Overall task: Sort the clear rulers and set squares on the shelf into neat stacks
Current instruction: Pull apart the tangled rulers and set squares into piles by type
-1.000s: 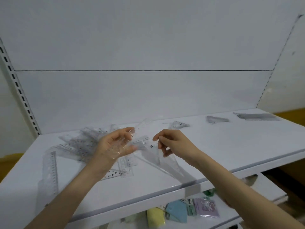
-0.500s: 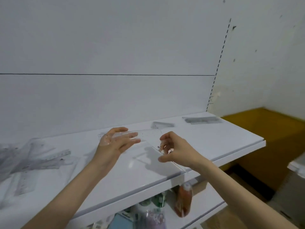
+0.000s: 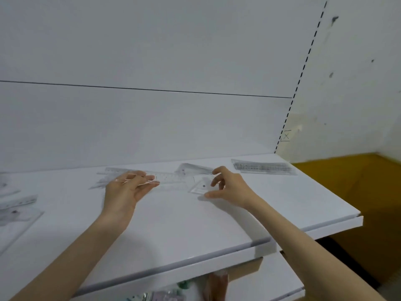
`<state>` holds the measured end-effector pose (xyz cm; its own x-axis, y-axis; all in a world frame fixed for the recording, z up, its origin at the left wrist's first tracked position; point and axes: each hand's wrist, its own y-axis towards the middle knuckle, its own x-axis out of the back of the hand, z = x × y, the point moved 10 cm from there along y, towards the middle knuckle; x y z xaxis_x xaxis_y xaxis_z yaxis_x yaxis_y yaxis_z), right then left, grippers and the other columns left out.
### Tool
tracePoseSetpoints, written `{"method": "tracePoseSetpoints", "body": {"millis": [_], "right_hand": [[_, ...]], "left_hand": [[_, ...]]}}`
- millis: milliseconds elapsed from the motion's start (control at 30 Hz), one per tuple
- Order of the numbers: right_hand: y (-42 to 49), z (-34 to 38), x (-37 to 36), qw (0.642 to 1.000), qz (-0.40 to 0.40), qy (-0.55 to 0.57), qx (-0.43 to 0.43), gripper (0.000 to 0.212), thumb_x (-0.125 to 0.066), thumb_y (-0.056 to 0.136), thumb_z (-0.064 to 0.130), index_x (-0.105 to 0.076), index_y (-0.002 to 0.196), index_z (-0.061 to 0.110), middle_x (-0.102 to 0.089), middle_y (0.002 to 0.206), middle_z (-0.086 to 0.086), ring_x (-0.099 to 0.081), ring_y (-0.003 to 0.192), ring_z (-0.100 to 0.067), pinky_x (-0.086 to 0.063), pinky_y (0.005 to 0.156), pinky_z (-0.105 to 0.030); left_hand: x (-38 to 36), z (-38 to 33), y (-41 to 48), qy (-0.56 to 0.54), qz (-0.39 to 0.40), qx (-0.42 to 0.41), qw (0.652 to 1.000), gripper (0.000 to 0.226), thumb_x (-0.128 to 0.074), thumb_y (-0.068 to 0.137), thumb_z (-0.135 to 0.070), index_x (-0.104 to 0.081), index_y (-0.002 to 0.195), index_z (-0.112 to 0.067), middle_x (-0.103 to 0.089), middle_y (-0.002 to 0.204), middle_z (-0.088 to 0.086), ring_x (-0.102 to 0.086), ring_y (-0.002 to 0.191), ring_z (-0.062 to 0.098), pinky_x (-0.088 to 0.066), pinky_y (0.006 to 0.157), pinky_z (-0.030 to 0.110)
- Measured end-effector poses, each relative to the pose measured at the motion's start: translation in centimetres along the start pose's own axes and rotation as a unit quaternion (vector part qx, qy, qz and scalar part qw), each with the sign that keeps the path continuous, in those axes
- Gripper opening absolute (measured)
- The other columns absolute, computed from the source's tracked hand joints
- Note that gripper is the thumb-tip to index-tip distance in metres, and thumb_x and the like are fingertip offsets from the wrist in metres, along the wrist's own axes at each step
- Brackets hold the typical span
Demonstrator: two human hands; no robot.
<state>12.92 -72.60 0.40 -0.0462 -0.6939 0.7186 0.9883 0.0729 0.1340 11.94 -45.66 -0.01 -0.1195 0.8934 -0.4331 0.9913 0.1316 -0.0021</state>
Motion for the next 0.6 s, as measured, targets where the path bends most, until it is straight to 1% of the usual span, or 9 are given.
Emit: {"method": "tracePoseSetpoints", "body": {"millis": [67, 133, 233, 300, 400, 500, 533, 600], "right_hand": [[3.1, 0.0, -0.3, 1.0, -0.006, -0.018, 0.018, 0.062, -0.084, 0.072, 0.032, -0.054, 0.123, 0.014, -0.063, 0.106, 0.003, -0.054, 0.078, -0.009, -0.041, 0.067, -0.011], [5.9, 0.4, -0.7, 0.998, -0.009, -0.042, 0.035, 0.063, -0.083, 0.073, 0.031, -0.057, 0.127, 0.012, -0.062, 0.11, 0.0, -0.054, 0.085, -0.011, -0.038, 0.072, -0.016], [9.1, 1.2, -2.1, 0.995, -0.002, -0.07, 0.065, 0.066, -0.083, 0.072, 0.033, -0.059, 0.129, 0.008, -0.059, 0.118, -0.007, -0.052, 0.092, -0.012, -0.035, 0.077, -0.015], [10.7, 1.0, -3.2, 0.995, 0.014, -0.08, 0.061, 0.065, -0.082, 0.073, 0.036, -0.06, 0.127, 0.009, -0.057, 0.12, -0.007, -0.054, 0.097, -0.015, -0.038, 0.082, -0.019], [12.3, 0.5, -4.5, 0.991, 0.035, -0.116, 0.064, 0.061, -0.078, 0.076, 0.042, -0.061, 0.126, 0.011, -0.057, 0.121, -0.006, -0.055, 0.108, -0.02, -0.042, 0.089, -0.025], [12.6, 0.3, -5.0, 0.986, 0.062, -0.14, 0.071, 0.064, -0.074, 0.079, 0.045, -0.058, 0.132, 0.013, -0.054, 0.13, -0.006, -0.048, 0.119, -0.021, -0.036, 0.094, -0.023], [12.6, 0.2, -5.0, 0.985, 0.067, -0.143, 0.07, 0.063, -0.073, 0.08, 0.045, -0.058, 0.131, 0.011, -0.055, 0.131, -0.007, -0.047, 0.121, -0.024, -0.036, 0.096, -0.024], [12.3, 0.3, -4.8, 0.986, 0.062, -0.135, 0.078, 0.06, -0.071, 0.083, 0.045, -0.061, 0.123, 0.001, -0.06, 0.125, -0.016, -0.051, 0.117, -0.031, -0.04, 0.098, -0.033]], "left_hand": [[1.0, -0.3, 0.9, 0.0, -0.017, -0.008, 1.0, 0.012, -0.052, 0.086, 0.013, -0.058, 0.083, 0.003, -0.066, 0.086, 0.02, -0.071, 0.075, 0.028, -0.057, 0.081, 0.03], [1.4, -0.3, 1.3, 0.006, -0.013, -0.008, 1.0, 0.013, -0.051, 0.086, 0.013, -0.058, 0.082, 0.003, -0.066, 0.084, 0.02, -0.07, 0.077, 0.031, -0.058, 0.08, 0.03], [1.6, 0.0, 1.4, 0.021, 0.006, -0.003, 1.0, 0.013, -0.05, 0.086, 0.014, -0.059, 0.083, 0.005, -0.069, 0.078, 0.018, -0.071, 0.074, 0.03, -0.06, 0.074, 0.029], [1.8, 0.2, 1.5, 0.02, 0.009, 0.003, 1.0, 0.013, -0.05, 0.086, 0.013, -0.059, 0.083, 0.005, -0.069, 0.078, 0.019, -0.071, 0.074, 0.031, -0.06, 0.07, 0.027], [1.9, 0.4, 2.2, 0.02, 0.011, 0.022, 1.0, 0.012, -0.051, 0.086, 0.013, -0.059, 0.082, 0.004, -0.069, 0.08, 0.02, -0.071, 0.077, 0.034, -0.06, 0.069, 0.028], [1.5, 0.4, 2.7, 0.029, 0.013, 0.034, 0.999, 0.012, -0.052, 0.085, 0.013, -0.058, 0.081, 0.003, -0.07, 0.08, 0.021, -0.07, 0.08, 0.037, -0.06, 0.068, 0.028], [1.3, 0.3, 2.8, 0.029, 0.015, 0.035, 0.999, 0.011, -0.053, 0.086, 0.013, -0.058, 0.082, 0.004, -0.069, 0.081, 0.021, -0.07, 0.081, 0.037, -0.059, 0.068, 0.028], [0.7, 0.4, 2.8, 0.027, 0.018, 0.038, 0.999, 0.011, -0.052, 0.087, 0.012, -0.059, 0.085, 0.003, -0.069, 0.083, 0.022, -0.07, 0.082, 0.037, -0.059, 0.068, 0.027]]}}
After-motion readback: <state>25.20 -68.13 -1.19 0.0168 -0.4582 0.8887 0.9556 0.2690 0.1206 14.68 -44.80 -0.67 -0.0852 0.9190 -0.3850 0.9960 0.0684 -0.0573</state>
